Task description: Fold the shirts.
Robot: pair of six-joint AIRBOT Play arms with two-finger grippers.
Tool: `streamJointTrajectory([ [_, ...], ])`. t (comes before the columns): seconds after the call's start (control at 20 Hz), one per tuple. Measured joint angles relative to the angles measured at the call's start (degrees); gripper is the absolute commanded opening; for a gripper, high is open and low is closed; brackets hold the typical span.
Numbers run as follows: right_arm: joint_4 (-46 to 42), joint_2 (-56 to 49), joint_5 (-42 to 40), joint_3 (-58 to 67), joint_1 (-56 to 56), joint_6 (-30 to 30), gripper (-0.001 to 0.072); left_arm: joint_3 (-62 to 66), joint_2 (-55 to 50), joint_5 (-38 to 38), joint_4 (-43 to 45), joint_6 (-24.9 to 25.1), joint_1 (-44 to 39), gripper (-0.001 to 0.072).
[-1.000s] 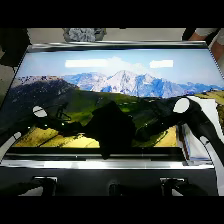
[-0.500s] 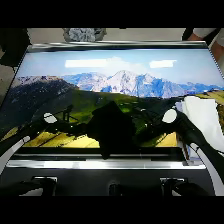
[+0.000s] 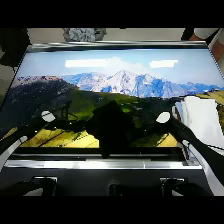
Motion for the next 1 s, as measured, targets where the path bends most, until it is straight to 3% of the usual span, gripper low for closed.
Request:
streamJointTrajectory([
  [0.2, -8.39, 6.29, 4.55, 15.47, -6.67, -2.80, 0.0041, 12.20, 9.66, -0.42, 7.54, -0.02, 3.72, 0.0026],
  [0.5, -14.88, 19.85, 2.38, 40.33, -11.34, -4.17, 0.0041, 38.05, 22.32, -0.44, 11.17, -2.75, 12.04, 0.0026],
  [0.8, -17.27, 28.61, 7.72, 45.83, -12.11, -1.46, 0.0042, 46.69, 29.79, -4.02, 12.55, -5.14, 14.36, 0.0027],
  [1.0, -22.14, 27.85, 21.64, 45.33, -12.20, 3.34, 0.0042, 44.59, 31.08, -12.70, 15.52, -5.55, 14.58, 0.0027],
])
